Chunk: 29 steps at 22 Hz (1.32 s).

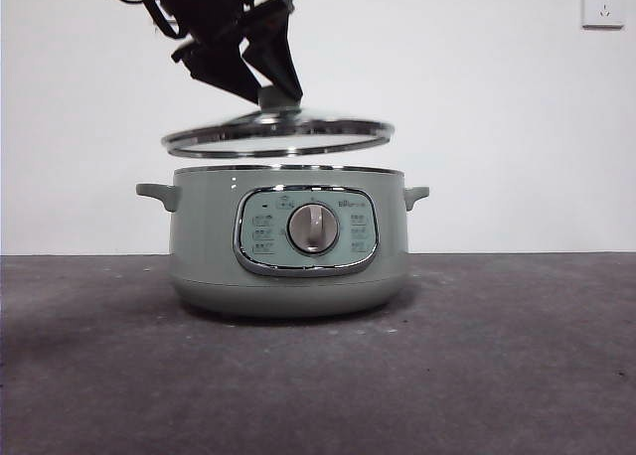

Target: Pick up the corn,open the lid,put the corn in the pot,close the lid

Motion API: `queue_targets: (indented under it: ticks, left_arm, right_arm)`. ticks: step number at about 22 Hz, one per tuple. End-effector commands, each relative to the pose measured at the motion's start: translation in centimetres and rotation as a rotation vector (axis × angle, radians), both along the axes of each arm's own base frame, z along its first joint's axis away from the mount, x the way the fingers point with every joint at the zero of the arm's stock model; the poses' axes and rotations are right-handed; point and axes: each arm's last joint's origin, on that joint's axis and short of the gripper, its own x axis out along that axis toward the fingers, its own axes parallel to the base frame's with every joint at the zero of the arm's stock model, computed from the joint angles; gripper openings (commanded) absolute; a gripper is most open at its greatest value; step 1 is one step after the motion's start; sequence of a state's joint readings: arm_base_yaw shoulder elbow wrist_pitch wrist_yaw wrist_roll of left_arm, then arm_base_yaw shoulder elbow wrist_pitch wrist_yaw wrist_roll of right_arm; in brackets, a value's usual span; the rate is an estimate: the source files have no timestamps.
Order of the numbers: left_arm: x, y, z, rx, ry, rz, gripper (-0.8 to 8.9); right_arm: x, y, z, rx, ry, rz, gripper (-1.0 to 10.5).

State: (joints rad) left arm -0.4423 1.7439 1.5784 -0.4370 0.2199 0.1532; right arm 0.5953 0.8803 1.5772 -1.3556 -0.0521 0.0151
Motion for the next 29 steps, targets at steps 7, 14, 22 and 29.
queue_targets:
  ticks: [7,14,22,29]
  left_arm:
    - [1.1,-1.3,-1.0,0.0,-0.037,-0.015,-0.08]
    - [1.4,-2.3,-2.5,0.021,0.001,-0.031,-0.08]
    - [1.2,-2.1,-2.9,0.055,0.038,-0.013,0.4]
    - [1.4,-1.7,-0.9,0.046,0.037,0.003,4.69]
  right_arm:
    - [-2.0,-1.3,-1.5,0.039,0.036,-0.036,-0.1]
    - [-2.0,-1.3,-1.5,0.039,0.037,-0.034,-0.1]
    - [-2.0,-1.3,-1.5,0.038,0.035,-0.033,-0.1]
    - [-2.0,-1.3,-1.5,0.032,0.031,-0.028,-0.1]
